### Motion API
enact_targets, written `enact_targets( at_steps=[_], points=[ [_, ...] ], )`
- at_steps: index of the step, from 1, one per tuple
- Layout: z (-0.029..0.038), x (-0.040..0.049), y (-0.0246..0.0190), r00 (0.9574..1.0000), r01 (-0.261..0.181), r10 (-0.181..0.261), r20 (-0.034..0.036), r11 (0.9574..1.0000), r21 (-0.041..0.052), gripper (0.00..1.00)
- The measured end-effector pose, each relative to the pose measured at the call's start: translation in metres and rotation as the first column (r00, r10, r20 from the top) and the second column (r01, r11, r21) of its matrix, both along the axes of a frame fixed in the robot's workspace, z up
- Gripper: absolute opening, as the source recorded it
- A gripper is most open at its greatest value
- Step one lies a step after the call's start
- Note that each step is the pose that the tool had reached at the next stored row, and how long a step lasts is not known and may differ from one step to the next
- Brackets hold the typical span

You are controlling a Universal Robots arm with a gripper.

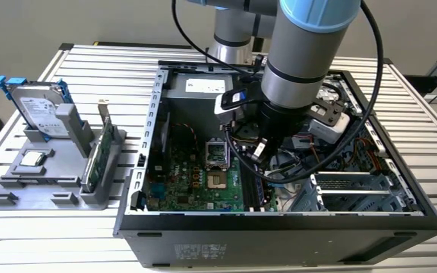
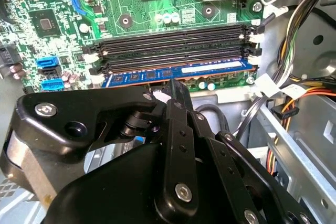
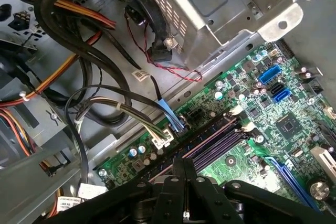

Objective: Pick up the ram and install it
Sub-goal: 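Press down the ram until it locks into place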

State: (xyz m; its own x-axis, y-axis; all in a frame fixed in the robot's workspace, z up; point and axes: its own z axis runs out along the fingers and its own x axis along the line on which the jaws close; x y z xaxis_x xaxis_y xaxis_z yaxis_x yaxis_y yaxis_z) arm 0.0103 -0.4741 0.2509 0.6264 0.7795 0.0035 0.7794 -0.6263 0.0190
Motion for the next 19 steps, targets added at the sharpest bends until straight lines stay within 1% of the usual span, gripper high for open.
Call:
enact_targets(
  at_steps=[8, 19],
  points=[
    [-0.0001, -0.0001, 0.0000, 0.9996, -0.029, 0.029, 0.0001, 0.9996, 0.0002, 0.00],
    [-0.0003, -0.0002, 0.0000, 0.9979, -0.064, 0.064, 0.0000, 0.9979, 0.0002, 0.00]
  ],
)
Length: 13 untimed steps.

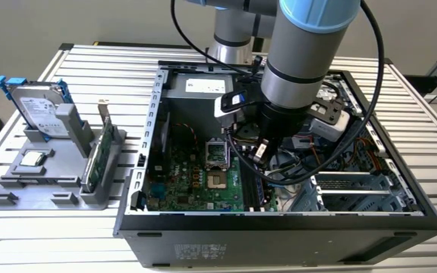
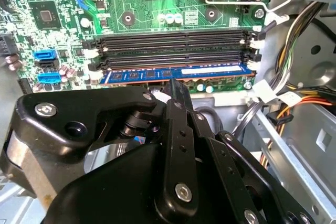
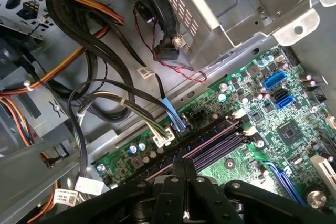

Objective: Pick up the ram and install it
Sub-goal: 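Press down the ram until it locks into place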

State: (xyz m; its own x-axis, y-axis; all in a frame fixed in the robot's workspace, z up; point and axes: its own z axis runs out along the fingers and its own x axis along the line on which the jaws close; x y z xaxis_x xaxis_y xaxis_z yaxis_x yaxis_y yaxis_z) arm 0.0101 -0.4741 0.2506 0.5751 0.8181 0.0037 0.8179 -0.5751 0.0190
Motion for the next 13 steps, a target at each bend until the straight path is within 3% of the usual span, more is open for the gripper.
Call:
enact_targets(
  at_steps=[13],
  points=[
    [-0.0001, 0.0000, 0.0000, 0.9994, -0.034, 0.034, 0.0000, 0.9994, 0.0000, 0.00]
  ],
)
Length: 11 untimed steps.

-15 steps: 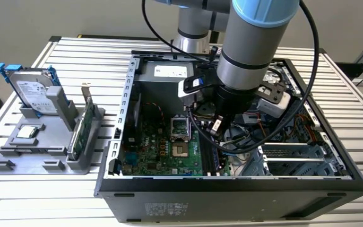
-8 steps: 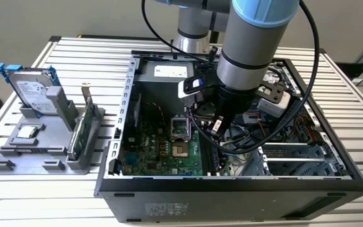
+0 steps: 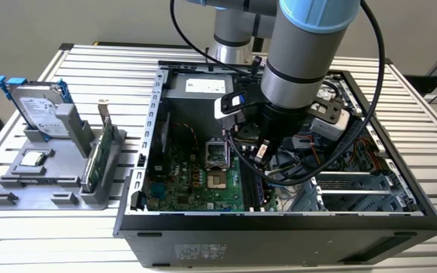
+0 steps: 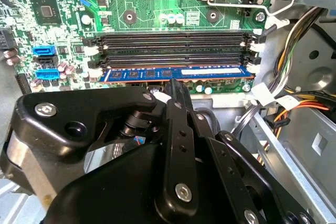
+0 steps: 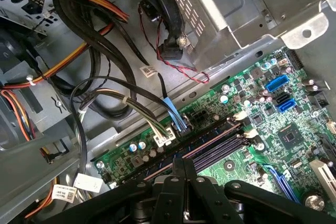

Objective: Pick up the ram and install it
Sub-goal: 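Press down the ram until it locks into place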

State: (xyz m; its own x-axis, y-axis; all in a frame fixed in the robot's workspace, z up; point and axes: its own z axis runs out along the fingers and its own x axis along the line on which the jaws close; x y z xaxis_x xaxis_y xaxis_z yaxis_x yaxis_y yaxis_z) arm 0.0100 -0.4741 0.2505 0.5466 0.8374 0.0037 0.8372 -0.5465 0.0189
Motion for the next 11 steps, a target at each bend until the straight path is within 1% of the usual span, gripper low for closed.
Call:
enact_targets(
  at_steps=[11],
  points=[
    [0.0000, 0.0000, 0.0000, 1.0000, -0.010, 0.010, 0.0000, 1.0000, 0.0000, 0.00]
  ],
)
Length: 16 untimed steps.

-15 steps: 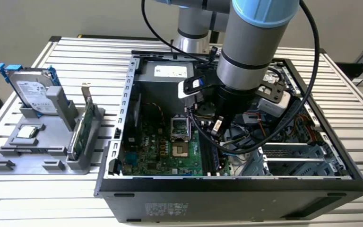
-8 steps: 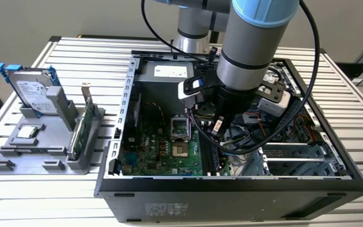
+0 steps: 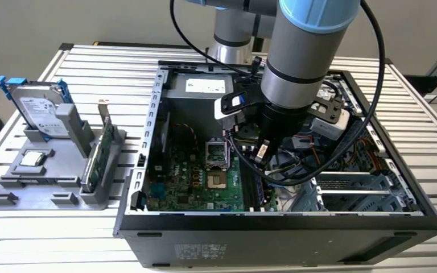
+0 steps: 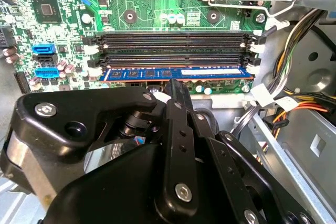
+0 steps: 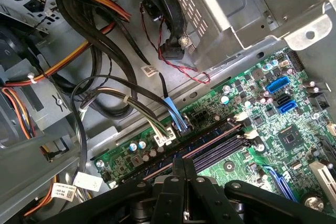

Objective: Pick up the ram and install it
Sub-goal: 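Press down the ram until it locks into place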

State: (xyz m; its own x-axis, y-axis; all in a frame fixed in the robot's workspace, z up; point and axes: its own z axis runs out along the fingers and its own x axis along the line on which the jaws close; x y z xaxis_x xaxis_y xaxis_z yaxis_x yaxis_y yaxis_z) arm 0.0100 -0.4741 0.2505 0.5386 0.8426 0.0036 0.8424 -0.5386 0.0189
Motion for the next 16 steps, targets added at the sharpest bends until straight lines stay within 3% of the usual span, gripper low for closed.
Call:
enact_targets(
  at_steps=[8, 16],
  points=[
    [0.0000, 0.0000, 0.0000, 1.0000, -0.008, 0.008, 0.0000, 1.0000, 0.0001, 0.00],
    [0.0000, 0.0000, 0.0000, 0.9991, -0.043, 0.043, 0.0000, 0.9991, 0.0000, 0.00]
  ],
)
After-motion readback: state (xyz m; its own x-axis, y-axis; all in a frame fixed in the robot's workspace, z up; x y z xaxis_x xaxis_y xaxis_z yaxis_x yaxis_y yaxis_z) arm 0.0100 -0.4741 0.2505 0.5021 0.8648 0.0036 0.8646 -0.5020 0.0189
